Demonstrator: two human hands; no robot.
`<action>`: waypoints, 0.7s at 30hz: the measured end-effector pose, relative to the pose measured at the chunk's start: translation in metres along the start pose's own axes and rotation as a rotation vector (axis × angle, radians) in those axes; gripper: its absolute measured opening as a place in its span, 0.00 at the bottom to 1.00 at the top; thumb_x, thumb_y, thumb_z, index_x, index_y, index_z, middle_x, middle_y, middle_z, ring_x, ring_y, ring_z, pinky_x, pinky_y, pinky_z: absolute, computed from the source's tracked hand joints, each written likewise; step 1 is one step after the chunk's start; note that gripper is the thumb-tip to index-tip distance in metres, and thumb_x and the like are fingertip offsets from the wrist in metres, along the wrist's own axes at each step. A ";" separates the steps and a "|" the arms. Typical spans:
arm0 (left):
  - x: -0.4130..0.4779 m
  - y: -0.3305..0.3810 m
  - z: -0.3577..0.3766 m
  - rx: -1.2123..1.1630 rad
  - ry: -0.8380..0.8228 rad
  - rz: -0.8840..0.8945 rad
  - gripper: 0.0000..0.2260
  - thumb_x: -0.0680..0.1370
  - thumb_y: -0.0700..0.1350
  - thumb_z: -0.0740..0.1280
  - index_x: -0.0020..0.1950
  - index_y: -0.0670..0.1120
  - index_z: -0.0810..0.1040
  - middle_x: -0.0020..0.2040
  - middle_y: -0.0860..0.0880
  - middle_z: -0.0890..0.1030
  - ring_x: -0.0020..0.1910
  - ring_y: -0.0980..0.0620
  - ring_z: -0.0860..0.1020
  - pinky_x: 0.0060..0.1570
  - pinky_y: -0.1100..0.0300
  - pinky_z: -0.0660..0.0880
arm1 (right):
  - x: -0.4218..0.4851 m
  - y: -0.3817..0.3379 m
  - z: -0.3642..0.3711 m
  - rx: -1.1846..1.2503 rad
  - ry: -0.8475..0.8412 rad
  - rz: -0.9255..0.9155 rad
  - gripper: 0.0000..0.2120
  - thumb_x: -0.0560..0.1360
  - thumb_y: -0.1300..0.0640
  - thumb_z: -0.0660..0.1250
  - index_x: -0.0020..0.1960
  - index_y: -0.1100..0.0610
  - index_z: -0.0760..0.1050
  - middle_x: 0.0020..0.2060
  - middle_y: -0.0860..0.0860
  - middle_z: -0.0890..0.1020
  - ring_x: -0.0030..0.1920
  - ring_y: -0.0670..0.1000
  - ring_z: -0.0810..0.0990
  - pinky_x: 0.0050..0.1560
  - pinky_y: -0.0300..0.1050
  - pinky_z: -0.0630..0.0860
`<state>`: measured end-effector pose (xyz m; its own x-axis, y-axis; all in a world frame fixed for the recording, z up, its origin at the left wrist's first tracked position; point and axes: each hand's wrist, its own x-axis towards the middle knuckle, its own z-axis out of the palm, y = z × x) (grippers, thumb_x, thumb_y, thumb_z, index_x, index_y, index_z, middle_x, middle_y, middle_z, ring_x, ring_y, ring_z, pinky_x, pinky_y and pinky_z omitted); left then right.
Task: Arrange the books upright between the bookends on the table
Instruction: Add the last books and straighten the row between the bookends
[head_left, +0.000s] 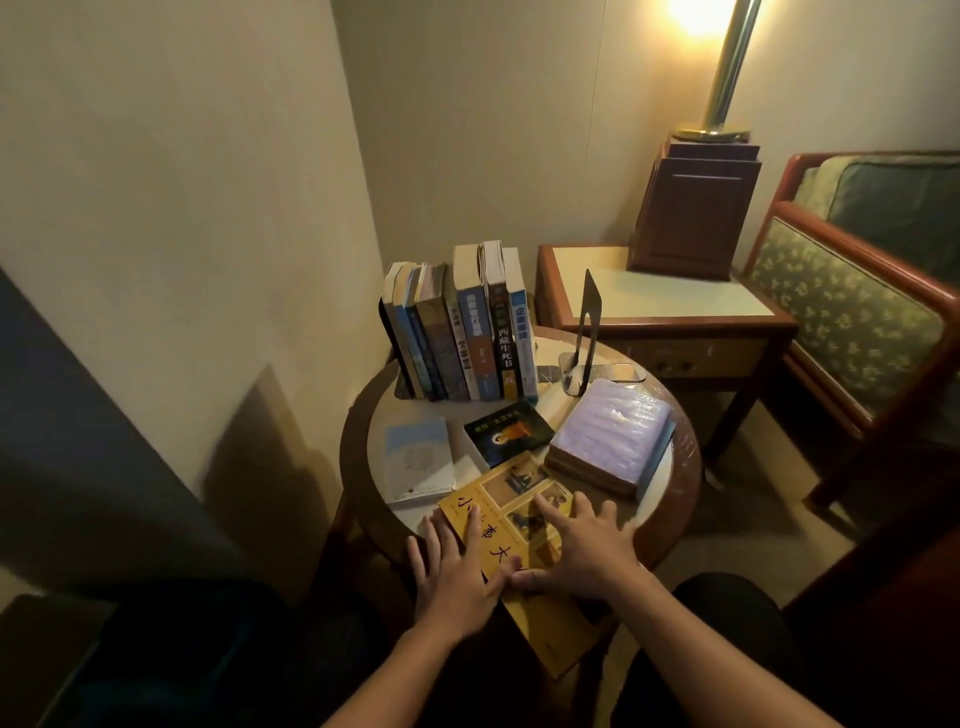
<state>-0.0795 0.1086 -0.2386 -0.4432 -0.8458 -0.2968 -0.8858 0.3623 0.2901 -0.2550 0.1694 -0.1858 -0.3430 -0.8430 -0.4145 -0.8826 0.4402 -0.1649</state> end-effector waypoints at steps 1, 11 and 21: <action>0.001 -0.001 -0.001 0.003 -0.007 0.002 0.40 0.75 0.73 0.41 0.80 0.55 0.30 0.81 0.38 0.37 0.78 0.38 0.30 0.72 0.39 0.29 | 0.000 -0.001 0.000 0.012 0.005 0.009 0.56 0.58 0.18 0.64 0.78 0.33 0.43 0.81 0.53 0.50 0.78 0.64 0.48 0.73 0.70 0.51; 0.006 0.005 -0.012 -0.233 -0.048 -0.013 0.43 0.78 0.70 0.58 0.81 0.55 0.36 0.82 0.39 0.43 0.79 0.38 0.34 0.73 0.38 0.29 | 0.009 -0.004 -0.005 0.184 0.070 0.070 0.53 0.63 0.26 0.71 0.78 0.32 0.45 0.72 0.55 0.64 0.71 0.61 0.63 0.70 0.64 0.65; 0.006 -0.004 -0.013 -0.403 -0.025 -0.018 0.49 0.67 0.70 0.62 0.82 0.59 0.42 0.83 0.43 0.47 0.81 0.41 0.39 0.74 0.43 0.31 | 0.003 -0.002 -0.016 0.496 0.147 -0.090 0.34 0.76 0.53 0.72 0.77 0.39 0.61 0.68 0.52 0.73 0.65 0.53 0.73 0.61 0.47 0.77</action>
<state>-0.0770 0.0973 -0.2300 -0.4354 -0.8393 -0.3256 -0.7706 0.1604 0.6168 -0.2592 0.1606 -0.1725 -0.3456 -0.9031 -0.2548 -0.6648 0.4273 -0.6127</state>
